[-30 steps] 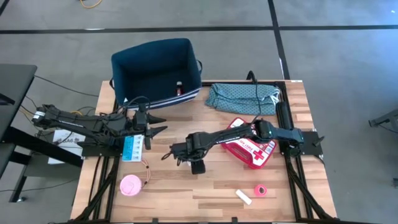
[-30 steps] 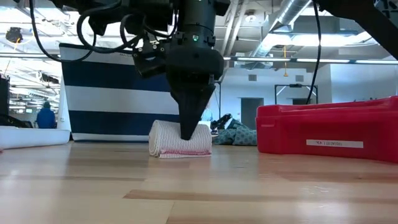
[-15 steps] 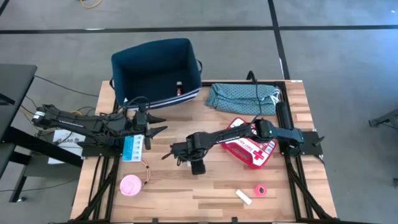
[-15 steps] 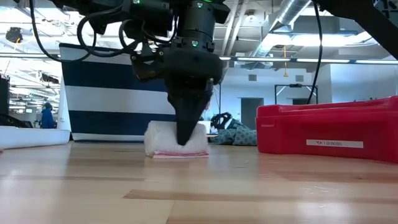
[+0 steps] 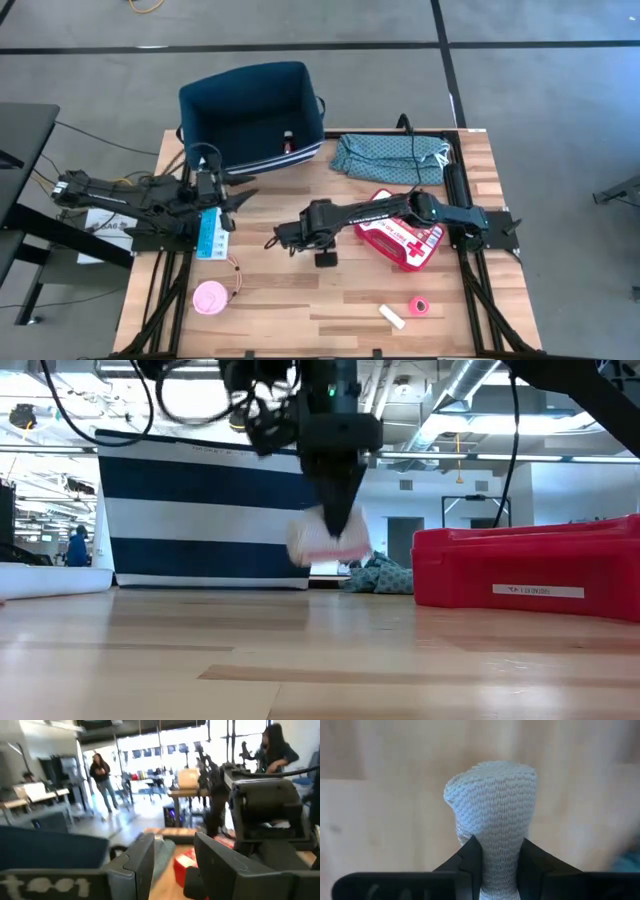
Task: Pick & place medical supplies in basket/bin
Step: Put the white bandage into the blue bin
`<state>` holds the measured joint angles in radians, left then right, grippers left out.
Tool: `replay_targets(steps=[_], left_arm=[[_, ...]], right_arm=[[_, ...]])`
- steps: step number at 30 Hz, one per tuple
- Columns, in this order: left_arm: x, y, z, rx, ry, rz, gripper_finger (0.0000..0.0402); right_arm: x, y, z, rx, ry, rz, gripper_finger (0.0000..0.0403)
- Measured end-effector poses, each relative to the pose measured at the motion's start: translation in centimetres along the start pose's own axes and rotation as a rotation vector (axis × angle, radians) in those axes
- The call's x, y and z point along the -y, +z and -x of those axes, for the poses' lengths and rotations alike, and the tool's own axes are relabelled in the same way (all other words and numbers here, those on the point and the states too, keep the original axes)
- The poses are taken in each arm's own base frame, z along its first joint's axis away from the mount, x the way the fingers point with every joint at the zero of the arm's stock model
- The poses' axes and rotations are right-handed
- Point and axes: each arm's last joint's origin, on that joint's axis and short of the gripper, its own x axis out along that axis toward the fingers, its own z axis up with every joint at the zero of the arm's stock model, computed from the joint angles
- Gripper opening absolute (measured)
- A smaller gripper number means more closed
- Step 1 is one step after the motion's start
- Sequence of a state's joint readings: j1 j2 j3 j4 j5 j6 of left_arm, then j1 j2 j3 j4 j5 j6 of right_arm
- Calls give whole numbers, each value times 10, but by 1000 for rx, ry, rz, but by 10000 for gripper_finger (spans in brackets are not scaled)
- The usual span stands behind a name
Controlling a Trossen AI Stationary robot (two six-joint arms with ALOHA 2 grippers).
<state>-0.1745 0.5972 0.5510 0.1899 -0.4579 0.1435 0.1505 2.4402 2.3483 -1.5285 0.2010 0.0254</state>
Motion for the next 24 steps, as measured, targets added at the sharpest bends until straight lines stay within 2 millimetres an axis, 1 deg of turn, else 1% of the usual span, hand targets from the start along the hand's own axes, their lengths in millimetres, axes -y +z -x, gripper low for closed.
replay_targets(steps=[2, 5, 8, 12, 15, 17, 20, 22, 24], left_arm=[[-3, 4, 4, 26, 7, -9, 130], [-7, 8, 11, 56, 11, -11, 130], [-9, 11, 15, 75, 16, -19, 130], [-11, 11, 19, 69, 24, -56, 130], [-12, 9, 19, 49, 40, -67, 130], [-11, 8, 19, 37, 38, -75, 130], [-11, 6, 18, 17, 33, -86, 130], [-10, 4, 18, 1, 30, -93, 130], [-10, 3, 18, -12, 28, -99, 130]], right_arm=[[8, -4, 8, 4, -96, -10, 76], [28, -14, 21, -2, -157, -58, 76], [47, -24, 42, 53, -187, -111, 76], [75, -41, 79, 178, -234, -131, 76], [103, -53, 106, 308, -283, -134, 76], [123, -59, 125, 425, -322, -134, 76], [155, -65, 147, 612, -373, -113, 77], [178, -65, 157, 758, -388, -118, 77], [206, -66, 164, 919, -395, -159, 77]])
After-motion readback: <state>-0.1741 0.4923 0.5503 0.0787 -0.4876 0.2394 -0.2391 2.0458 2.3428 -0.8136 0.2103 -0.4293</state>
